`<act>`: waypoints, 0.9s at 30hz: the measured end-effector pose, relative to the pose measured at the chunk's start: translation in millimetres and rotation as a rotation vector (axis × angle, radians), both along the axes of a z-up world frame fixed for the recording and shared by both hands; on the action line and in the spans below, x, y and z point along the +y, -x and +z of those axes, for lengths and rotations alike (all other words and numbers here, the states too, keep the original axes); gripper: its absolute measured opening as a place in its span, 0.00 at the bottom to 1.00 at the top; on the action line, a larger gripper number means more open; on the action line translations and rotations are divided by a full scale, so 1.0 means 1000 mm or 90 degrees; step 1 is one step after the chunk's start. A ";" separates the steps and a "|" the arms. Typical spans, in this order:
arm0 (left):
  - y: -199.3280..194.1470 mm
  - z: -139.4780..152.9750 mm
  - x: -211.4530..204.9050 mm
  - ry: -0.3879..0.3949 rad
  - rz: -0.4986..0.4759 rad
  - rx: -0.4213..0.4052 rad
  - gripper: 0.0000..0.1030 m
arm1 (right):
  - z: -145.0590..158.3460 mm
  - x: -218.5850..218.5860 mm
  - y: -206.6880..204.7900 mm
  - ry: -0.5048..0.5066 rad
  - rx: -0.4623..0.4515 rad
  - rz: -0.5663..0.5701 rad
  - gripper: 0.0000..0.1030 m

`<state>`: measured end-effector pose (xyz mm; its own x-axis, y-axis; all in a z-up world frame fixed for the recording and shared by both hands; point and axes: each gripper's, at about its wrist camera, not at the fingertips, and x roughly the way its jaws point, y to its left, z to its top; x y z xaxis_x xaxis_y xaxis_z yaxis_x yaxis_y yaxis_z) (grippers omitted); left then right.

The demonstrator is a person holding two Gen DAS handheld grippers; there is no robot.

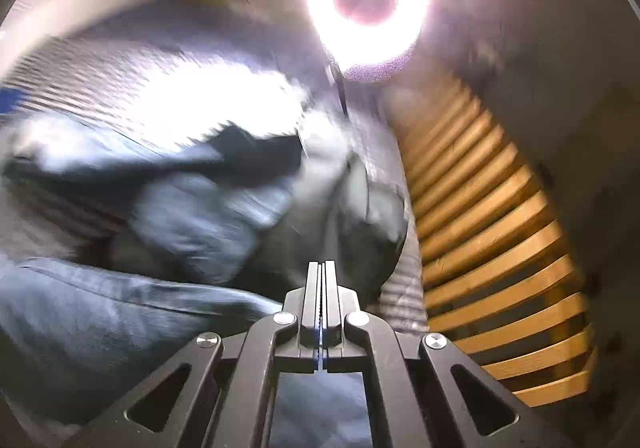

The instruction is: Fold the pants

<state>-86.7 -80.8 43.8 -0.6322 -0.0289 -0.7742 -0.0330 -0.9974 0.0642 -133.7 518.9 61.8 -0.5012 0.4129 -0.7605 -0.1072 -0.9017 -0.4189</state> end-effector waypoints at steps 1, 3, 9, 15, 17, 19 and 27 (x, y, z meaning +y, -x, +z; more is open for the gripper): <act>-0.006 0.002 -0.010 0.009 0.004 -0.002 0.03 | -0.014 0.006 0.005 0.023 -0.016 -0.009 0.00; -0.019 0.007 -0.033 0.025 0.023 -0.005 0.04 | -0.025 0.007 0.000 0.088 0.000 -0.007 0.00; -0.080 0.013 -0.153 -0.044 0.203 -0.013 0.16 | -0.019 -0.036 -0.057 0.120 0.025 0.099 0.04; -0.142 0.010 -0.254 -0.129 0.317 -0.018 0.44 | 0.033 -0.124 -0.093 0.154 0.088 0.224 0.11; -0.156 0.005 -0.272 -0.129 0.315 -0.021 0.49 | 0.053 -0.163 -0.093 0.159 0.093 0.265 0.15; -0.164 -0.002 -0.286 -0.132 0.306 -0.021 0.50 | 0.072 -0.211 -0.088 0.185 0.098 0.310 0.29; -0.164 -0.048 -0.314 -0.145 0.204 -0.049 0.50 | 0.075 -0.438 -0.009 0.275 0.013 0.459 0.44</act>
<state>77.1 -394.5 -4.6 -0.5595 -0.0376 -0.8280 0.2864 -0.9462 -0.1506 -124.6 80.8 136.8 -0.5463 -0.3391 -0.7658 0.5528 -0.8329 -0.0255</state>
